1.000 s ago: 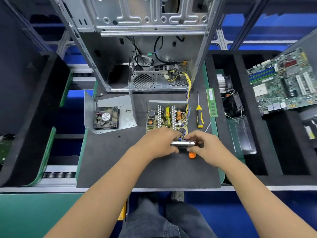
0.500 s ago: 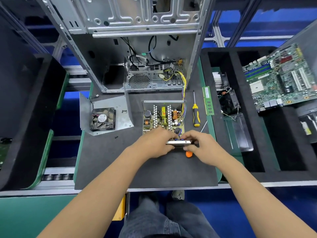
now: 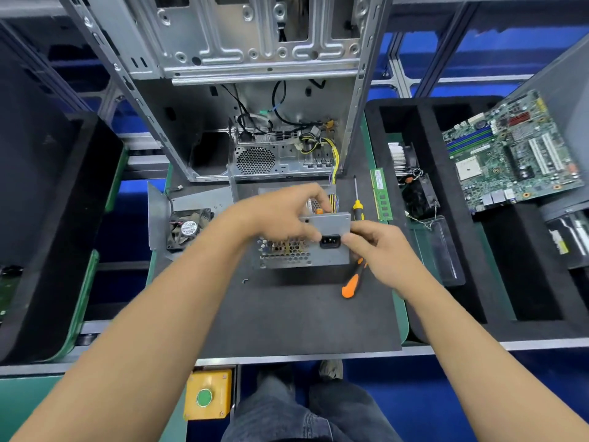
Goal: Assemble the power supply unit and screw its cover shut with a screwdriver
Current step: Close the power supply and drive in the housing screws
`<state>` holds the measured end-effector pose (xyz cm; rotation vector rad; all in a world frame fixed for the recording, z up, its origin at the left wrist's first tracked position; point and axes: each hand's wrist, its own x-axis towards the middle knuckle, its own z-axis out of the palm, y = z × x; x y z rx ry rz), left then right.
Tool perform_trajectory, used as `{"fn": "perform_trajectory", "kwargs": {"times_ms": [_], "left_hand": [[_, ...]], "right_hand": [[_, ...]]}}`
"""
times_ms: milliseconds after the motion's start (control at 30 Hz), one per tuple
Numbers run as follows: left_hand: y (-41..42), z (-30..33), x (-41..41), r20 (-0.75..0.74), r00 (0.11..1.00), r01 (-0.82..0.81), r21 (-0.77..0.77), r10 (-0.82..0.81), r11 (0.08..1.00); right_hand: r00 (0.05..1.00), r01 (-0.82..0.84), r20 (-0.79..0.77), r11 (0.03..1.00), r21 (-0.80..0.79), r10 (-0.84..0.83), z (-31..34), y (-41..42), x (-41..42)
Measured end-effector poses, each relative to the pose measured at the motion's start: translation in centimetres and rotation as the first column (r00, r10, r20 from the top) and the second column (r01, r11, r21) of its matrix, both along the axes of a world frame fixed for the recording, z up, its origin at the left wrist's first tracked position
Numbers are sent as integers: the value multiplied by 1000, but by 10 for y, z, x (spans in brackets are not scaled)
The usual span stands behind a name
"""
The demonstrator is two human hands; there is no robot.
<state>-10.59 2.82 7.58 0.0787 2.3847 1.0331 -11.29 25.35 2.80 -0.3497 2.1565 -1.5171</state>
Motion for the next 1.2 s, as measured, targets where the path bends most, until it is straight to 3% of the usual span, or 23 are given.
{"fn": "perform_trajectory", "kwargs": {"times_ms": [233,300,400,433,500,567,633,733,800,1067,1200], "left_hand": [[-5,15,-30,96,995,25,29,-28,999],[-8,15,-35,97,994,40,29,-43,999],[-11,13,-36,103,992,62,65,-68,996],[-11,13,-36,104,992,66,81,-74,995],[-11,13,-36,102,991,72,103,-83,992],[-12,15,-37,83,992,86,105,-95,991],[-13,16,-39,56,993,104,84,-109,991],[-13,14,-40,63,991,111,97,-118,989],[-14,14,-40,72,991,104,113,-113,988],[-18,10,-42,87,990,95,158,-110,983],[-17,10,-43,101,989,85,184,-105,979]], "right_hand": [[982,171,80,985,-15,-169,10,-9,-11],[950,308,-57,951,23,-307,6,-12,-4],[777,436,-473,897,-72,-415,0,-15,22],[729,372,-594,925,-76,-341,-4,-16,33],[670,104,-742,992,71,-17,-18,-26,54],[607,-145,-715,933,330,347,-36,-45,70],[618,-263,-595,848,460,514,-51,-70,81],[788,-267,-408,853,449,461,-65,-111,89],[815,-234,-367,833,501,449,-71,-131,89],[700,-278,-370,710,647,611,-77,-152,83],[628,-195,-346,572,797,697,-71,-154,86]]}}
